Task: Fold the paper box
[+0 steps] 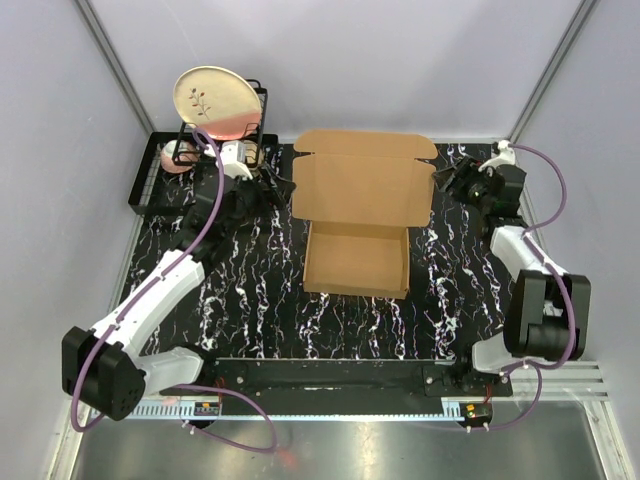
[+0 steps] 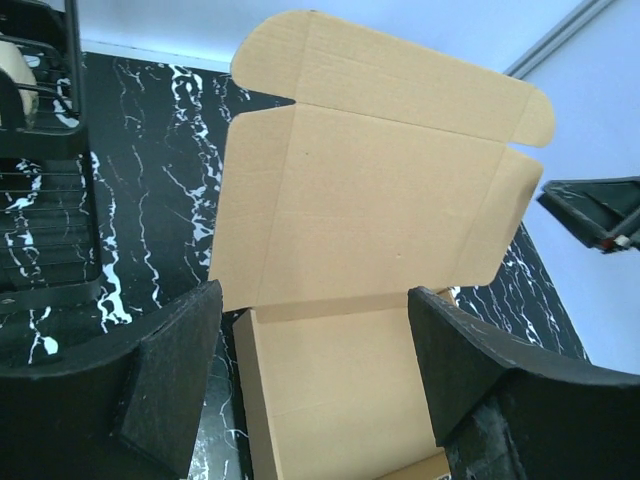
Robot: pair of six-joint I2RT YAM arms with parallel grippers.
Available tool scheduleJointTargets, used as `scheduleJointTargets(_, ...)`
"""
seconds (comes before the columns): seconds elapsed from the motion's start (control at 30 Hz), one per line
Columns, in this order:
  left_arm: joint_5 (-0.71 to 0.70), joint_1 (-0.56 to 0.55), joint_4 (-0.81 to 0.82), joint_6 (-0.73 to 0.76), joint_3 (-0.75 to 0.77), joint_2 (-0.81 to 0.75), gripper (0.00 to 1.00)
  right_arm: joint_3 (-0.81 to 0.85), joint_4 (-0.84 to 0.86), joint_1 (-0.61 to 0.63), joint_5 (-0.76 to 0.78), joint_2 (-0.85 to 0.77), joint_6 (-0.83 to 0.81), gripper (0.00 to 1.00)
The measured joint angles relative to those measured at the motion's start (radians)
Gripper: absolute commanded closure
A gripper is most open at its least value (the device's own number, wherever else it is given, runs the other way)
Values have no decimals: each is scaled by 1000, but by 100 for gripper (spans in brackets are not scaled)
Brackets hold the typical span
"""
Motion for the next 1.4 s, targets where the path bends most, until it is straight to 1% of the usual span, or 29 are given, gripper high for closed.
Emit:
scheduleJointTargets(0.13, 35, 3, 31, 0, -11, 0, 21, 3, 68, 0, -116, 85, 30, 32)
scheduleJointTargets(0.23, 47, 4, 45, 0, -22, 0, 22, 7, 102, 0, -167, 134, 46, 34)
scheduleJointTargets(0.4, 61, 5, 46, 0, -24, 1, 21, 44, 142, 0, -217, 188, 63, 37)
scheduleJointTargets(0.53, 64, 6, 47, 0, -24, 6, 21, 77, 179, -1, -244, 222, 77, 45)
scheduleJointTargets(0.7, 64, 6, 46, 0, -25, 16, 22, 127, 195, -1, -283, 270, 89, 51)
scheduleJointTargets(0.83, 64, 6, 46, 1, -31, 21, 22, 138, 205, 0, -312, 291, 96, 58)
scheduleJointTargets(0.87, 64, 6, 46, 1, -33, 21, 21, 138, 204, 1, -316, 296, 98, 65)
scheduleJointTargets(0.93, 64, 8, 45, 1, -36, 21, 21, 145, 203, 4, -328, 306, 97, 71)
scheduleJointTargets(1.0, 60, 11, 44, 3, -38, 21, 21, 148, 199, 6, -329, 311, 98, 80)
scheduleJointTargets(1.1, 40, 19, 36, 9, -38, 21, 21, 148, 191, 7, -326, 310, 92, 85)
scheduleJointTargets(1.17, 16, 30, 20, 18, -31, 30, 20, 148, 166, 7, -317, 303, 79, 87)
scheduleJointTargets(1.2, 3, 37, 16, 28, -24, 42, 20, 148, 148, 7, -312, 294, 68, 90)
scheduleJointTargets(1.3, -3, 59, 12, 56, 4, 92, 19, 148, 80, 8, -300, 248, 29, 94)
scheduleJointTargets(1.4, 13, 76, 2, 86, 63, 185, 19, 149, 15, 9, -301, 190, -16, 96)
